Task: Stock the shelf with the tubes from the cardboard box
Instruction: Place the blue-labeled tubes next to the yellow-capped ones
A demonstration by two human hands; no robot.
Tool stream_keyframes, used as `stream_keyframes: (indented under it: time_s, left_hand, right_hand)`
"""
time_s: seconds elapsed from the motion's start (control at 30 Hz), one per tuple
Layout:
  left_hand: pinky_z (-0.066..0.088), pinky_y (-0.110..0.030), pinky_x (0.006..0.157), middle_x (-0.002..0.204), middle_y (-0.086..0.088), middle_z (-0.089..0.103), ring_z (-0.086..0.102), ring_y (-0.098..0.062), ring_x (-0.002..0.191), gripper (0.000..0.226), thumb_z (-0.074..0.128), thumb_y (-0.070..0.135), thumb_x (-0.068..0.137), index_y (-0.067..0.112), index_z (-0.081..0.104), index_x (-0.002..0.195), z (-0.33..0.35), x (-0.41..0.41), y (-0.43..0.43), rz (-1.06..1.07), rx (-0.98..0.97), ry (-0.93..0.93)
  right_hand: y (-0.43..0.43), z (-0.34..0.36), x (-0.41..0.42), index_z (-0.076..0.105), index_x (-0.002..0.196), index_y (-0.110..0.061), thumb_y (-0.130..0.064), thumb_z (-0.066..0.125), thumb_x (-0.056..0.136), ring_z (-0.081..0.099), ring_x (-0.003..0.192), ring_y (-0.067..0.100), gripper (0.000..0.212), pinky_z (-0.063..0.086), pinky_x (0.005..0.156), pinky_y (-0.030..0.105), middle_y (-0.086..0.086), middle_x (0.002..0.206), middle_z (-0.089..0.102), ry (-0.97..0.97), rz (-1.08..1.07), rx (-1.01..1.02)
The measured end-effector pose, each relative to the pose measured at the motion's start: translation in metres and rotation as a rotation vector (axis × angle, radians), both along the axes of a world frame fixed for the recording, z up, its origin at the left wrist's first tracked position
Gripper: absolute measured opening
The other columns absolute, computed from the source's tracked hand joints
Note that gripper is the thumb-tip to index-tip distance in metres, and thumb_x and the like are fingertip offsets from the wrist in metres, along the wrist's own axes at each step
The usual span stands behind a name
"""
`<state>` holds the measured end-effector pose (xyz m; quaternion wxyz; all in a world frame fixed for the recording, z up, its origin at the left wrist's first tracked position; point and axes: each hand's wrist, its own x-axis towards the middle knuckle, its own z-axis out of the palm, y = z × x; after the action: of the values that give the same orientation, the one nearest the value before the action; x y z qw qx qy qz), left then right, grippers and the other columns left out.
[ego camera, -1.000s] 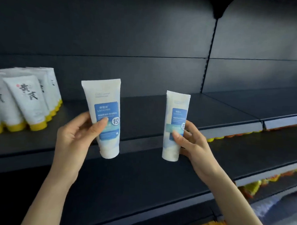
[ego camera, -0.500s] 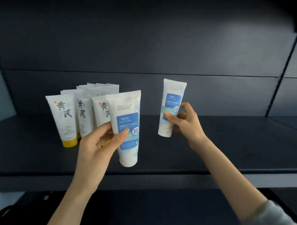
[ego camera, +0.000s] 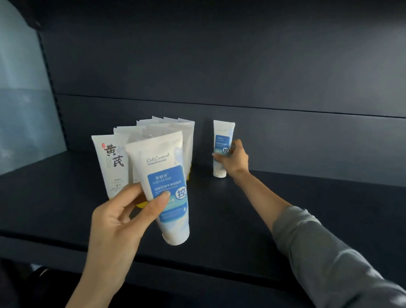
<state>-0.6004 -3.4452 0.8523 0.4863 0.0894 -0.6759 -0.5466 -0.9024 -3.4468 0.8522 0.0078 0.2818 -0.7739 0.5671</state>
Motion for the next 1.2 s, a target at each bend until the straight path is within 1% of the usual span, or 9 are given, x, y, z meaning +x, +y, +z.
stream_keyframes:
  time_s: [0.2,0.53,0.67,0.77,0.83,0.93,1.0,1.07,1.2]
  left_hand:
    - [0.058,-0.037,0.077,0.096,0.000,0.074,0.068,-0.023,0.095,0.019,0.072,0.034,0.071,0.031,0.075,0.089,0.000,-0.003,-0.006,0.051,-0.014,0.005]
    - [0.057,-0.025,0.075,0.098,0.004,0.074,0.069,-0.015,0.094,0.023,0.069,0.032,0.065,0.035,0.076,0.087,-0.002,-0.010,-0.006,0.029,0.011,0.020]
    - [0.057,-0.023,0.076,0.100,0.004,0.074,0.068,-0.014,0.096,0.020,0.073,0.032,0.068,0.035,0.076,0.088,0.001,-0.010,-0.002,0.000,-0.004,0.024]
    - [0.057,-0.025,0.075,0.101,0.006,0.073,0.069,-0.012,0.096,0.018,0.076,0.038,0.073,0.034,0.075,0.091,0.007,-0.015,0.003,-0.032,-0.016,0.027]
    - [0.057,-0.024,0.072,0.102,0.006,0.073,0.069,-0.012,0.096,0.016,0.075,0.032,0.077,0.032,0.074,0.093,0.010,-0.023,0.006,-0.069,0.010,0.048]
    - [0.055,-0.021,0.071,0.102,0.005,0.073,0.069,-0.013,0.096,0.024,0.067,0.031,0.075,0.028,0.072,0.098,0.010,-0.040,0.015,-0.129,0.010,0.033]
    - [0.053,-0.017,0.070,0.100,0.007,0.073,0.069,-0.010,0.094,0.023,0.067,0.031,0.075,0.028,0.070,0.098,0.009,-0.052,0.021,-0.154,0.016,0.019]
    - [0.052,-0.014,0.069,0.098,0.011,0.073,0.068,-0.005,0.092,0.022,0.067,0.028,0.076,0.027,0.067,0.098,0.009,-0.063,0.026,-0.170,0.008,0.023]
    - [0.049,-0.007,0.065,0.093,0.020,0.072,0.066,0.005,0.088,0.021,0.065,0.027,0.076,0.026,0.063,0.097,0.016,-0.076,0.034,-0.201,-0.019,0.048]
  right_hand:
    - [-0.027,-0.012,-0.013,0.044,0.113,-0.010,-0.026,0.074,0.080,0.056,0.107,0.027,0.047,0.046,0.080,0.039,0.007,0.119,0.055,0.009,-0.120,-0.006]
    - [-0.036,-0.018,-0.020,0.043,0.111,-0.011,-0.032,0.075,0.078,0.054,0.107,0.027,0.050,0.038,0.073,0.036,0.006,0.119,0.051,0.047,-0.220,0.017]
    - [-0.024,-0.012,-0.021,0.044,0.111,-0.012,-0.042,0.073,0.078,0.053,0.108,0.026,0.053,0.041,0.074,0.037,0.005,0.119,0.048,0.067,-0.204,0.040]
    - [-0.007,0.000,-0.022,0.046,0.114,-0.011,-0.041,0.067,0.084,0.050,0.111,0.024,0.048,0.043,0.080,0.036,0.006,0.121,0.047,0.110,-0.143,0.035]
    - [0.009,0.012,-0.019,0.050,0.109,-0.011,-0.038,0.062,0.089,0.049,0.110,0.020,0.036,0.039,0.080,0.027,0.004,0.115,0.051,0.120,-0.049,0.016]
    - [0.043,0.025,-0.003,0.055,0.094,-0.015,-0.039,0.055,0.094,0.056,0.093,0.016,0.024,0.041,0.067,0.013,0.001,0.096,0.060,0.158,0.112,0.026]
    - [0.069,0.029,0.013,0.058,0.085,-0.017,-0.042,0.049,0.095,0.062,0.086,0.017,0.029,0.046,0.070,0.018,-0.001,0.089,0.066,0.192,0.219,0.015]
    - [0.095,0.030,0.032,0.062,0.080,-0.022,-0.051,0.042,0.094,0.066,0.084,0.007,0.037,0.048,0.071,0.018,-0.008,0.084,0.068,0.183,0.310,-0.012]
    - [0.141,0.028,0.061,0.065,0.091,-0.023,-0.070,0.031,0.082,0.066,0.092,0.003,0.058,0.053,0.082,0.025,-0.009,0.093,0.070,0.149,0.404,-0.018]
